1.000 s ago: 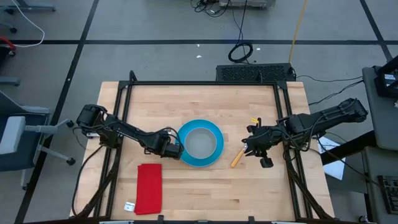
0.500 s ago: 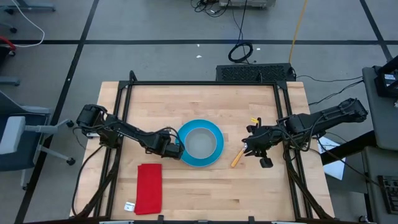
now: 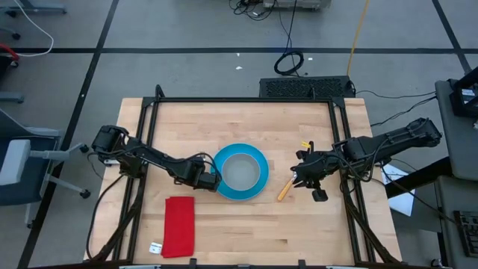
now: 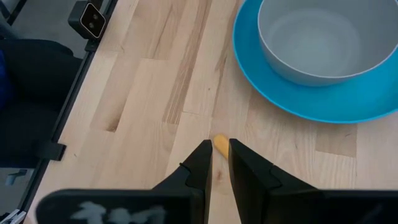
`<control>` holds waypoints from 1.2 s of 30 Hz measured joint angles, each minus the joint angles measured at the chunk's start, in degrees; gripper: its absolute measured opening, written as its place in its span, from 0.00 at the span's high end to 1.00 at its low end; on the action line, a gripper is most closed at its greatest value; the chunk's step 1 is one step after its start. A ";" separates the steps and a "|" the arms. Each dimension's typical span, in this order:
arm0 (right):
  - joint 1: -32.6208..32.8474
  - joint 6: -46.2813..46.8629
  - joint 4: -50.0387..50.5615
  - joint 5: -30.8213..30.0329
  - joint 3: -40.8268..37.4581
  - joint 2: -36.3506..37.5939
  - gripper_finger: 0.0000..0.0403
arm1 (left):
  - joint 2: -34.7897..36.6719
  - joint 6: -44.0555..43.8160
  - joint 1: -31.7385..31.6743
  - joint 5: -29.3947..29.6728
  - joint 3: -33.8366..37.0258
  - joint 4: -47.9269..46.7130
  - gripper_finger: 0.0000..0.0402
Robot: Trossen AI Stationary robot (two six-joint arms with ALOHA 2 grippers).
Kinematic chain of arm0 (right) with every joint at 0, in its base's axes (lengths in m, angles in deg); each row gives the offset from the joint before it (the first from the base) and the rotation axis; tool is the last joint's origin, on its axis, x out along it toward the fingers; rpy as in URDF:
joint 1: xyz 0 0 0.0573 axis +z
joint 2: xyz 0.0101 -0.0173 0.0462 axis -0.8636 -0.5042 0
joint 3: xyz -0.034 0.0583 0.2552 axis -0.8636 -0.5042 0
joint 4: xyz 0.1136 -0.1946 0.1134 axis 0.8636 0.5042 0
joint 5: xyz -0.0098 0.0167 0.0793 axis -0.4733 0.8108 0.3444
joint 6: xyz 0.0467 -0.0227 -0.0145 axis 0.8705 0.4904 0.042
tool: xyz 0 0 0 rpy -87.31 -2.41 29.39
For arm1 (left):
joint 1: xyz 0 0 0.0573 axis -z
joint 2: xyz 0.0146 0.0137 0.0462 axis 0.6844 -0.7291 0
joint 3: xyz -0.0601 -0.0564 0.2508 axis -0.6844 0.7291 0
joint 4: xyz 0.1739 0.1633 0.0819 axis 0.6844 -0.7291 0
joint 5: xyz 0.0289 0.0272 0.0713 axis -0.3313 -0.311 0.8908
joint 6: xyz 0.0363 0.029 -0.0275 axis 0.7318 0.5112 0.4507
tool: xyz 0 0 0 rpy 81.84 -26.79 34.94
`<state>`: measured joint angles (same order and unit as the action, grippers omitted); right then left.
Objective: Set table place
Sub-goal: Put the blue fork to the left of the blue plate
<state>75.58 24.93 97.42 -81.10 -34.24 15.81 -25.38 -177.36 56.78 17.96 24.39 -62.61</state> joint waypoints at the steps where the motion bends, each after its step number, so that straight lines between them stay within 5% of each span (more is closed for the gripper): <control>1: 0.00 0.00 0.00 0.01 0.00 0.00 0.89 | 0.00 0.01 0.00 -0.14 0.00 -0.21 0.78; 36: -0.01 0.63 -1.49 0.00 0.00 0.00 0.89 | 0.50 0.41 0.00 -1.15 -0.31 -1.71 0.78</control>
<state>75.57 25.57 95.94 -81.10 -34.24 15.81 -24.88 -176.94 56.78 16.81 24.08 -64.32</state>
